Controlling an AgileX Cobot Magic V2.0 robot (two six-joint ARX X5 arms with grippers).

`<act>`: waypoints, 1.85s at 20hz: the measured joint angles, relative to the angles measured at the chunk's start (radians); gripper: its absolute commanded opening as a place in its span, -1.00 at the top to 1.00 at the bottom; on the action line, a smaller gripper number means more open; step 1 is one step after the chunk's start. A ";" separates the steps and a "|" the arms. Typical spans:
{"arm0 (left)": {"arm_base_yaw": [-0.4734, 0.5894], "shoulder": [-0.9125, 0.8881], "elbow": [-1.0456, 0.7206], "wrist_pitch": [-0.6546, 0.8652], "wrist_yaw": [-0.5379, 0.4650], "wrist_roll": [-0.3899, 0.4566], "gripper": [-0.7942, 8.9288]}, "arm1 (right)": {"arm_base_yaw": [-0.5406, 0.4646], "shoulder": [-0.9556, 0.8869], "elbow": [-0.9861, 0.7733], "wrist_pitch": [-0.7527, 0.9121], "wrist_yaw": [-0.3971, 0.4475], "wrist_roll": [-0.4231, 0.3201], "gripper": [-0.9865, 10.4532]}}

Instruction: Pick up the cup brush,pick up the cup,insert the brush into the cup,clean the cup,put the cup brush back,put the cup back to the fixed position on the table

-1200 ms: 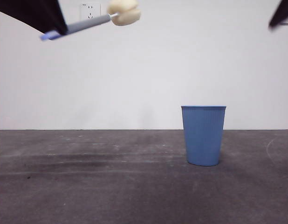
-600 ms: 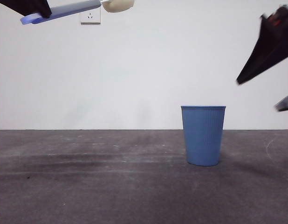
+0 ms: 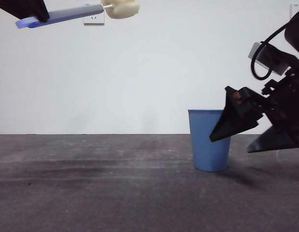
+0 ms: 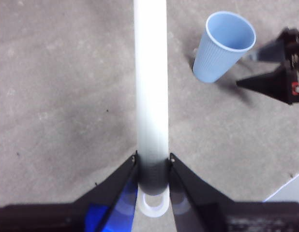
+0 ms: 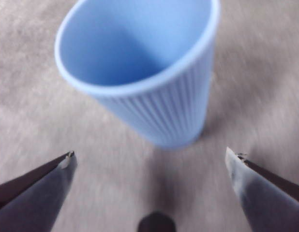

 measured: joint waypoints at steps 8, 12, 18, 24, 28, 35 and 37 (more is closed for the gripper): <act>0.000 0.000 0.000 -0.006 0.000 0.000 0.85 | 0.040 0.177 0.000 0.247 0.050 -0.014 -0.16; 0.000 0.000 0.000 -0.021 0.000 0.000 0.85 | 0.041 0.246 0.000 0.369 0.073 -0.014 -0.16; 0.000 0.000 0.000 -0.021 0.000 0.000 0.85 | 0.046 0.342 0.000 0.531 0.075 -0.006 -0.05; 0.000 0.000 0.000 -0.021 -0.001 0.000 0.85 | 0.047 0.360 0.000 0.586 0.075 0.005 0.46; 0.000 0.000 0.000 -0.028 -0.001 0.000 0.85 | 0.047 0.360 0.000 0.595 0.075 0.012 0.76; 0.000 0.000 0.000 -0.111 -0.001 0.039 0.85 | 0.068 0.276 -0.002 0.463 0.072 0.035 0.86; 0.000 0.000 0.000 -0.134 -0.001 0.072 0.85 | 0.084 0.157 -0.001 0.337 0.076 0.027 0.86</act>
